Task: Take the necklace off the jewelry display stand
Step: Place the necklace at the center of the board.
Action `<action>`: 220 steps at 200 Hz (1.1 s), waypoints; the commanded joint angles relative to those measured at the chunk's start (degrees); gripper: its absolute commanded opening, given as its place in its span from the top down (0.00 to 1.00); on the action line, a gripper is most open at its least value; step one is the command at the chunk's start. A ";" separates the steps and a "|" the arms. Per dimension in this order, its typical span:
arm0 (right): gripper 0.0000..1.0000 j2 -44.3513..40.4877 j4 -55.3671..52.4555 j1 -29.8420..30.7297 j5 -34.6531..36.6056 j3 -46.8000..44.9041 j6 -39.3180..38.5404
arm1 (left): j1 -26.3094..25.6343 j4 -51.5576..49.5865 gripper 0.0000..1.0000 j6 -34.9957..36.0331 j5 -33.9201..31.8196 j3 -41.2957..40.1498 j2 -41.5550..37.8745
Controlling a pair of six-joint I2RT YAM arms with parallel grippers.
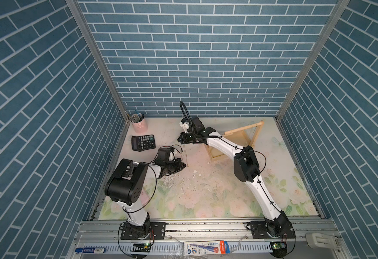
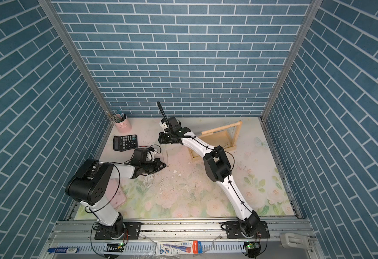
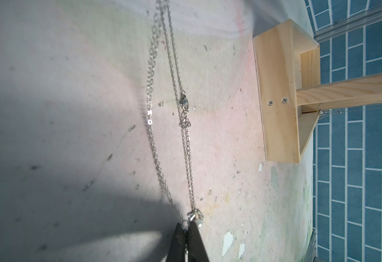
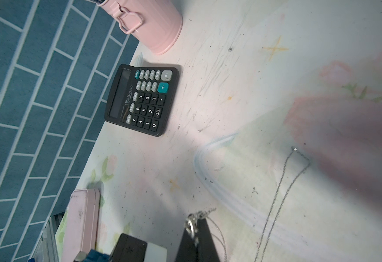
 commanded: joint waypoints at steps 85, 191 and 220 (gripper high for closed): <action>1.00 -1.18 -1.17 -0.23 0.46 -1.32 1.08 | -0.29 -7.41 0.89 0.97 -2.67 0.12 0.38; 1.00 -1.46 -0.28 -0.21 0.19 -1.98 1.79 | -0.20 -10.76 0.82 0.38 -4.16 0.63 -0.75; 1.00 -1.68 -0.25 -0.22 0.22 -2.25 1.79 | -0.02 -10.49 0.77 -0.89 -3.27 0.97 -1.45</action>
